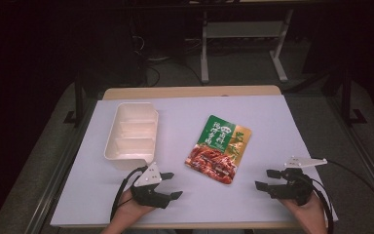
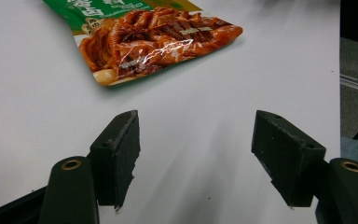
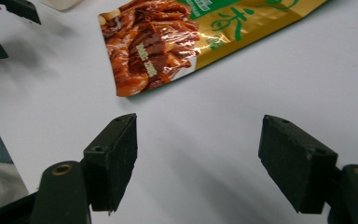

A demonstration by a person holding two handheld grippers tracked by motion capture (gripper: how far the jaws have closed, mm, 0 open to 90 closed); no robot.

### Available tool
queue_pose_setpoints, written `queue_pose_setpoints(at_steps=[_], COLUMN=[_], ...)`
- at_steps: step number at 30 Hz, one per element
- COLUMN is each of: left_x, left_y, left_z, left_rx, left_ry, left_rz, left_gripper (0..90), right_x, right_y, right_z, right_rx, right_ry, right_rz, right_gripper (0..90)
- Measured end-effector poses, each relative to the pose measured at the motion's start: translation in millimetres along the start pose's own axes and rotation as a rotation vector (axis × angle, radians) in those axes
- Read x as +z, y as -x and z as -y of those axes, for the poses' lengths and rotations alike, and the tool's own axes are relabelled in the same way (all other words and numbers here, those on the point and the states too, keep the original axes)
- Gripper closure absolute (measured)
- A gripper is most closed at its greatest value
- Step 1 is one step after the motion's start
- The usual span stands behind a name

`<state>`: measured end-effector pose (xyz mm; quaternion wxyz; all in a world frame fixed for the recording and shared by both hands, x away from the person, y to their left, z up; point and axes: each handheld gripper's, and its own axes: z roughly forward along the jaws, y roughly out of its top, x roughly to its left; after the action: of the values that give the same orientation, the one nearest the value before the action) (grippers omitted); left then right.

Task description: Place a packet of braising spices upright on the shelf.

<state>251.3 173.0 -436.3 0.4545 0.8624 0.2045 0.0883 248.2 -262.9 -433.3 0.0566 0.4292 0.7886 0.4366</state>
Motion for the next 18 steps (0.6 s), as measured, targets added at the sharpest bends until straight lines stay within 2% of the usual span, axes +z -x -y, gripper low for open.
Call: queue_pose_setpoints(at_steps=[3,5,8,9,14,18], left_x=[1.3,2.1,5.8,7.3,12.8,15.9], left_y=[-2.3,-4.6,-7.9,-9.3,-12.5,-16.9], left_z=[-0.1,-0.9,-2.7,-3.3,-10.2,-20.9], left_rx=[-0.002,-0.015,-0.037,-0.031,-0.025,-0.036], left_ry=[-0.002,0.006,0.017,0.013,0.004,0.023], left_rz=[-0.002,-0.006,-0.006,-0.004,-0.023,-0.037], left_gripper=[32.2,33.1,33.5,34.0,40.5,47.1], right_x=[-1.2,-2.5,-3.6,-4.3,-6.8,-7.1], right_y=[-3.1,-3.1,-2.1,-1.6,0.5,-0.9], right_z=[-0.7,-1.0,-0.8,-0.3,-0.5,-1.2], right_rx=[-0.012,-0.006,0.0,-0.002,-0.016,-0.029], right_ry=[0.009,0.036,0.031,0.033,0.027,0.019], right_rz=[0.003,-0.006,-0.001,0.004,0.01,0.012], right_gripper=[26.7,26.3,26.1,26.1,28.6,29.4])
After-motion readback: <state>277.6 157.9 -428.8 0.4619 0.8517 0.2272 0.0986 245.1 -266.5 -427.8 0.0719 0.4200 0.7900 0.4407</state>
